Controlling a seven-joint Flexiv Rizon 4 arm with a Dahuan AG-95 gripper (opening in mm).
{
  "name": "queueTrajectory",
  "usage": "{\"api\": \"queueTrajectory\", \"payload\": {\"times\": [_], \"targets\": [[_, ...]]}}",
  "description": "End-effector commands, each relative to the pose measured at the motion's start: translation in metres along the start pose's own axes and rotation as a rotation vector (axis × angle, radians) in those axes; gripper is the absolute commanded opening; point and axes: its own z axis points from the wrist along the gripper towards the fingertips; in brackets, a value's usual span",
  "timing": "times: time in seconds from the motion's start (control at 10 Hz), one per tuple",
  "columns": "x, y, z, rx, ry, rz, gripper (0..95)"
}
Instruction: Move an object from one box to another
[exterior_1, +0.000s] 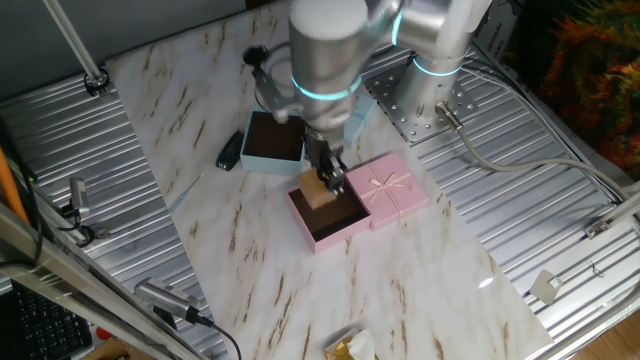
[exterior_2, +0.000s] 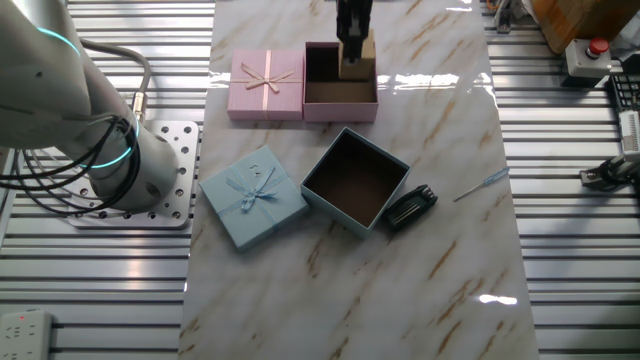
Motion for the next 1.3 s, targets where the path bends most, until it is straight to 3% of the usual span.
{"api": "queueTrajectory", "payload": {"times": [0.1,0.3,0.5,0.6,0.8,1.3], "targets": [[-0.001,-0.052,-0.014,-0.003,-0.005,-0.014,0.0],[-0.008,-0.100,-0.012,-0.004,-0.008,-0.033,0.0],[-0.013,-0.129,-0.010,-0.005,-0.009,-0.044,0.0],[-0.013,-0.136,-0.009,-0.005,-0.009,-0.045,0.0],[-0.011,-0.158,0.005,-0.001,-0.021,-0.036,0.0],[-0.014,-0.162,0.012,-0.006,-0.030,0.034,0.0]]}}
